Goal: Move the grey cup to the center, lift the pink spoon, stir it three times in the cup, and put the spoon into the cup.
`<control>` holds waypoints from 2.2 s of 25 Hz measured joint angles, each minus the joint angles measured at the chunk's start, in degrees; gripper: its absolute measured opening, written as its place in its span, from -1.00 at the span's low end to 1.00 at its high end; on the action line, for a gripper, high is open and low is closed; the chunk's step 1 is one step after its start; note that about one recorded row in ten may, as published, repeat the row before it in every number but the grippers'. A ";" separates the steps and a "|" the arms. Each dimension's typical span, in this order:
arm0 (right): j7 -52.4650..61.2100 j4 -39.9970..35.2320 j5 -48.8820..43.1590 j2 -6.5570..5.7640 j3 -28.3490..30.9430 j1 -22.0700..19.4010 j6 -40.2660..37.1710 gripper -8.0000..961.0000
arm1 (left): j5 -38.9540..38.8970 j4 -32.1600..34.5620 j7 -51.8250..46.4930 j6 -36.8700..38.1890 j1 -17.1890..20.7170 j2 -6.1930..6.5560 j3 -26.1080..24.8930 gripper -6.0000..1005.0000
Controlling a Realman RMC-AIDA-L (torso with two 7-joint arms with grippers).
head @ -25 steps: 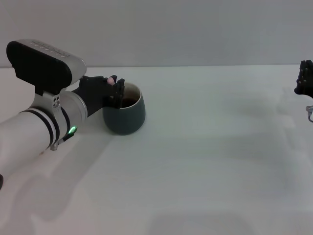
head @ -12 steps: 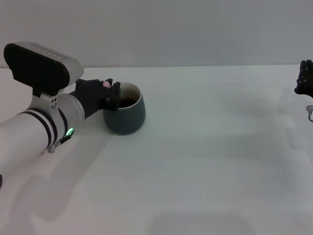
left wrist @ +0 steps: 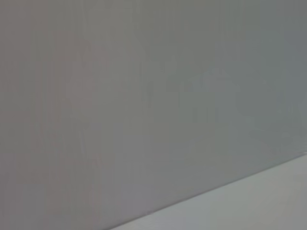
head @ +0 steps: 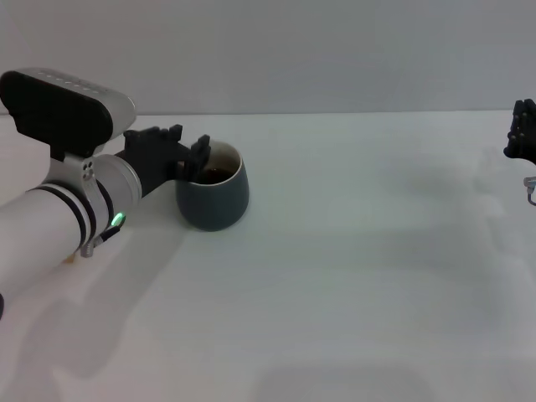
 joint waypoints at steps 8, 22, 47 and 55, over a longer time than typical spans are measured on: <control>0.00 -0.10 0.00 0.01 0.06 0.20 0.03 -0.88 | 0.06 -3.36 1.48 0.38 2.32 -0.43 -3.58 -0.19; 0.00 -0.73 0.00 0.11 0.32 0.55 -0.33 -0.88 | 0.11 2.65 3.28 20.82 8.92 -4.10 -16.99 -0.11; -7.22 -10.16 0.13 -1.00 15.20 2.63 -8.55 -0.88 | 0.20 39.91 -7.86 58.75 4.38 -4.16 -31.34 0.04; -6.77 -9.52 0.54 0.38 16.04 -1.18 -14.41 -0.88 | 0.30 41.19 -8.67 60.49 4.41 -4.02 -32.57 0.09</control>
